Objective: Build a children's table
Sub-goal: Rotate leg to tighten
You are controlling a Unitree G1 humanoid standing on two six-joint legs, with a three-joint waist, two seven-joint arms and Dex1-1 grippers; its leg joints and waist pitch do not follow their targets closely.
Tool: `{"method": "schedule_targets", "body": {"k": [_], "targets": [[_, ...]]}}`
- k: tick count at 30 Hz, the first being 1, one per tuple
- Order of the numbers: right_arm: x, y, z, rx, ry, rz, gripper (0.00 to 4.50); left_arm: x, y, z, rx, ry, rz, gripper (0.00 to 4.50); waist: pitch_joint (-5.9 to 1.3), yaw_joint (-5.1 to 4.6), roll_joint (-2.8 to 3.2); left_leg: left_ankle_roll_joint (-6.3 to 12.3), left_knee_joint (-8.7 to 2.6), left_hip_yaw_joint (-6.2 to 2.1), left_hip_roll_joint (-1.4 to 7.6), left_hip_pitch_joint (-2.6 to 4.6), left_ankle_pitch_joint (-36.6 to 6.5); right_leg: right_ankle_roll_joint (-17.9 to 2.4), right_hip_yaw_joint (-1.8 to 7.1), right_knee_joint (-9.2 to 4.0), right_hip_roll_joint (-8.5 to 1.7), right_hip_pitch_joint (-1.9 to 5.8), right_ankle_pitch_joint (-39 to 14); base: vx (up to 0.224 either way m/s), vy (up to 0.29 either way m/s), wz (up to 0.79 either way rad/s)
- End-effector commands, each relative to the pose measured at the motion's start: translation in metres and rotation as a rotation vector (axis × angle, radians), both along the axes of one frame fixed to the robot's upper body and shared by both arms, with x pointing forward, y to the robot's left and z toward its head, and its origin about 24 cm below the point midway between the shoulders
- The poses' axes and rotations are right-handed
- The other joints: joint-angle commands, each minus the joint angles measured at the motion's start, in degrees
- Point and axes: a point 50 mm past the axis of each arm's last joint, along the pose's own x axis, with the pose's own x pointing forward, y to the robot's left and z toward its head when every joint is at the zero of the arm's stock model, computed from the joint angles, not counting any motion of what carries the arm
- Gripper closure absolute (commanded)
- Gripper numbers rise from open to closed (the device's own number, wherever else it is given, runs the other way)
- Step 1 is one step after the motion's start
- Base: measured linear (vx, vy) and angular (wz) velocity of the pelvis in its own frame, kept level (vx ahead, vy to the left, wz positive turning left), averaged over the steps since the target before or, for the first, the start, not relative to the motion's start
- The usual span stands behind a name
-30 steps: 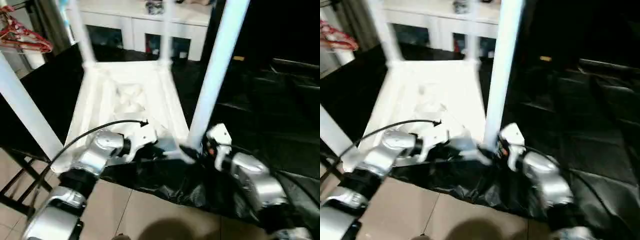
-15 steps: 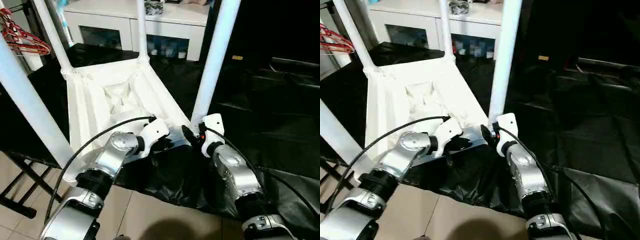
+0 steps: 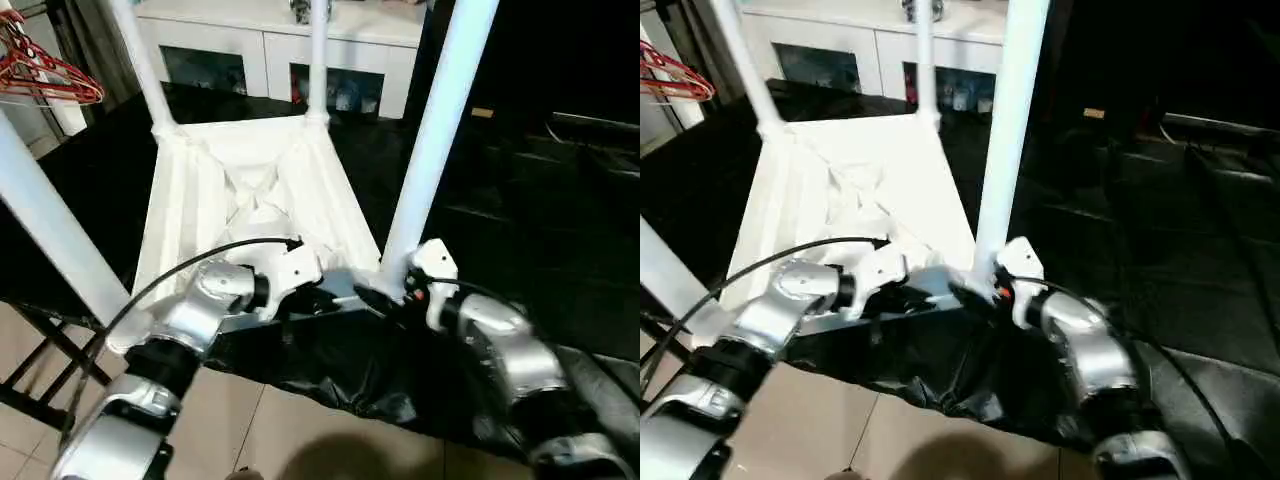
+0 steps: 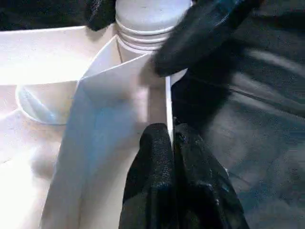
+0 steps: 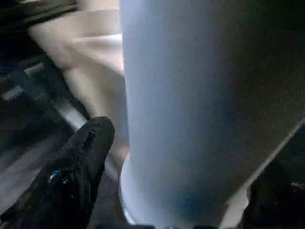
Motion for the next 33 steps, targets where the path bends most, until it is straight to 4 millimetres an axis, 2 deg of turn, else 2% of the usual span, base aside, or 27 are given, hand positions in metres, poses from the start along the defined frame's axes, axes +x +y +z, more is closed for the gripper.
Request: {"method": "schedule_targets", "body": {"k": [1,5,10,11,12,13,14,16,17,20,24,27,28,30,32,33], "targets": [[-0.011,0.008,0.005,0.022,0.017,0.186,0.65,-0.004,-0.008,0.011,-0.078,-0.011,-0.109,4.5,-2.94,0.23,-0.64,4.86,-3.11,0.5,0.59,-0.24,-9.4,-12.2,1.93,-3.34,-2.35,3.21,-3.8,0.0,0.0,0.0],[-0.023,-0.001,0.007,-0.014,0.064,0.33,0.65,-0.007,0.003,0.01,-0.048,0.021,-0.171,4.5,-2.98,1.06,-0.5,5.65,-2.77,0.59,0.58,-0.22,-8.6,-13.2,1.93,-3.0,-2.18,3.15,-1.5,0.0,0.0,0.0],[-0.028,-0.002,0.009,-0.024,0.076,0.384,0.65,-0.01,0.007,0.01,-0.027,0.043,-0.214,4.5,-2.79,1.35,-0.46,3.86,-3.17,0.47,0.78,-0.08,-11.7,-12.4,1.95,-3.47,-2.47,3.04,-6.9,0.0,0.0,0.0],[-0.03,-0.002,0.009,-0.028,0.082,0.398,0.65,-0.01,0.008,0.011,-0.024,0.047,-0.222,4.5,-2.8,1.39,-0.24,3.47,-3.23,0.41,0.83,-0.04,-11.8,-12.2,1.98,-3.44,-2.48,3.01,-7.3,0.0,0.0,0.0],[-0.031,-0.002,0.009,-0.031,0.084,0.406,0.65,-0.01,0.008,0.011,-0.023,0.049,-0.226,4.5,-2.84,1.4,-0.41,3.23,-3.18,0.45,0.81,-0.03,-11.7,-12.2,1.99,-3.45,-2.45,3.03,-7.0,0.0,0.0,0.0],[-0.031,-0.002,0.009,-0.033,0.086,0.412,0.8,-0.01,0.009,0.011,-0.023,0.051,-0.229,4.5,-2.86,1.45,-0.42,3.2,-3.15,0.45,0.79,-0.01,-11.6,-12.2,2.0,-3.41,-2.43,3.04,-6.7,0.0,0.0,0.0],[-0.032,-0.002,0.009,-0.038,0.089,0.421,0.8,-0.01,0.01,0.012,-0.02,0.053,-0.235,4.5,-2.89,1.54,-0.19,3.18,-3.11,0.42,0.79,-0.05,-11.2,-12.3,2.01,-3.29,-2.44,3.02,-6.0,0.0,0.0,0.0],[-0.033,-0.002,0.008,-0.044,0.091,0.428,0.9,-0.009,0.01,0.012,-0.018,0.053,-0.237,4.5,-3.0,1.7,-0.34,3.2,-3.0,0.45,0.78,-0.01,-10.5,-12.5,1.99,-3.15,-2.38,3.05,-4.6,0.0,0.0,0.0],[-0.034,-0.002,0.007,-0.051,0.093,0.436,1.1,-0.008,0.011,0.012,-0.019,0.051,-0.234,4.5,-3.03,1.82,-0.56,3.33,-2.93,0.49,0.71,-0.07,-10.0,-12.6,1.95,-3.06,-2.31,3.12,-3.8,0.0,0.0,0.0],[-0.034,-0.001,0.007,-0.053,0.093,0.438,1.26,-0.007,0.011,0.013,-0.022,0.049,-0.227,4.5,-3.06,2.05,-0.54,3.51,-2.83,0.51,0.69,-0.06,-9.5,-12.8,1.96,-2.96,-2.32,3.08,-3.3,0.0,0.0,0.0],[-0.035,0.001,0.005,-0.032,0.103,0.422,1.64,-0.008,0.01,0.01,-0.038,0.06,-0.21,4.5,-2.99,2.15,-0.86,3.52,-2.88,0.54,0.74,-0.06,-9.8,-12.5,1.99,-3.02,-2.44,3.09,-4.9,0.0,0.0,0.0],[-0.036,0.002,0.003,-0.004,0.11,0.376,1.75,-0.009,0.009,0.007,-0.046,0.063,-0.181,4.5,-2.96,2.14,-0.66,3.39,-2.93,0.49,0.76,-0.08,-9.8,-12.1,2.0,-3.08,-2.42,3.03,-5.2,0.0,0.0,0.0],[-0.036,0.002,0.003,-0.004,0.11,0.376,1.76,-0.009,0.009,0.007,-0.046,0.063,-0.181,4.5,-2.95,2.11,-0.72,3.27,-2.94,0.51,0.71,-0.08,-10.0,-12.0,1.99,-3.16,-2.42,3.05,-5.7,0.0,0.0,0.0],[-0.031,0.005,-0.004,0.0,0.099,0.271,1.78,-0.003,0.006,0.005,-0.03,0.027,-0.103,4.5,-2.82,2.01,-0.61,2.67,-3.1,0.47,0.76,-0.08,-10.7,-11.6,2.02,-3.39,-2.47,2.86,-7.1,0.0,0.0,0.0],[-0.026,0.008,-0.01,-0.005,0.092,0.175,1.78,0.002,0.003,0.002,-0.004,-0.002,-0.045,4.5,-2.55,1.84,-0.63,1.63,-3.44,0.42,0.61,0.0,-13.2,-10.4,1.97,-3.99,-2.62,2.85,-12.1,0.0,0.0,0.0],[-0.024,0.009,-0.011,-0.008,0.089,0.143,1.78,0.003,0.002,0.002,0.005,-0.013,-0.024,4.5,-2.3,1.84,-0.67,1.0,-3.73,0.38,0.58,0.19,-15.1,-8.9,2.0,-4.57,-2.81,2.7,-17.2,0.0,0.0,0.0]]}}
